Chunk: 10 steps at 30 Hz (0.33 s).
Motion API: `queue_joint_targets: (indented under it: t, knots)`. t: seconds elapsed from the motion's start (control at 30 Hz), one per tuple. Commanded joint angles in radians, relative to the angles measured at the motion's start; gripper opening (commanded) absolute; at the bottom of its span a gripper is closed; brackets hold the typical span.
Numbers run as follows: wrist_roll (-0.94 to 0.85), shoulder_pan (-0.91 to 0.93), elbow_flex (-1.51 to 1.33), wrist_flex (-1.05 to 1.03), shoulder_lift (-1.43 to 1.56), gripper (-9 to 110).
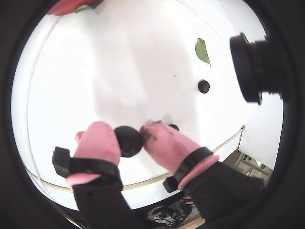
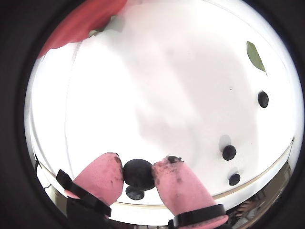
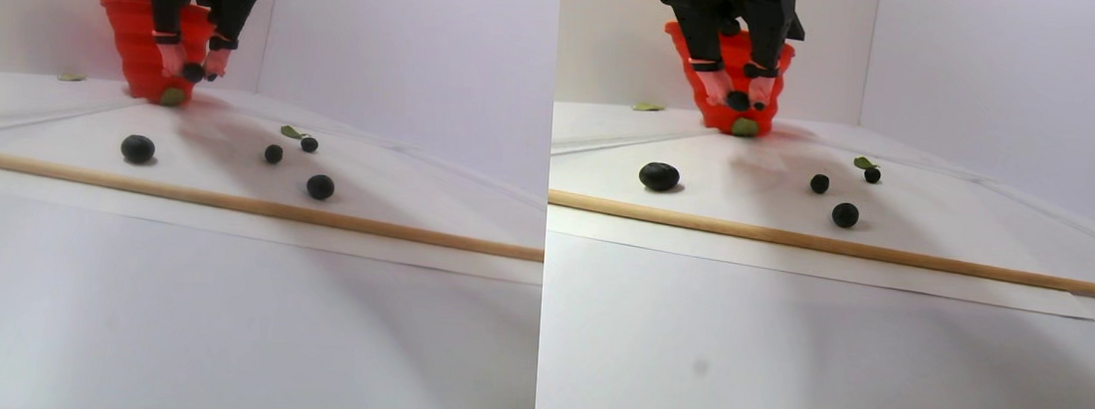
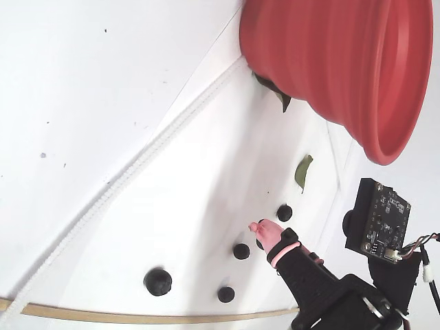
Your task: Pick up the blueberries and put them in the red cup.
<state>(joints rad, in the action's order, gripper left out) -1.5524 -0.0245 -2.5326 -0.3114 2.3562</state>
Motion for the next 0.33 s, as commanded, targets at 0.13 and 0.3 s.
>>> queue_joint_targets:
  t: [0.13, 0.3]
  knots:
    - [-0.002, -0.018, 0.071, -0.015, 0.117, 12]
    - [-0.009, -0.034, 0.095, -0.028, 0.140, 12]
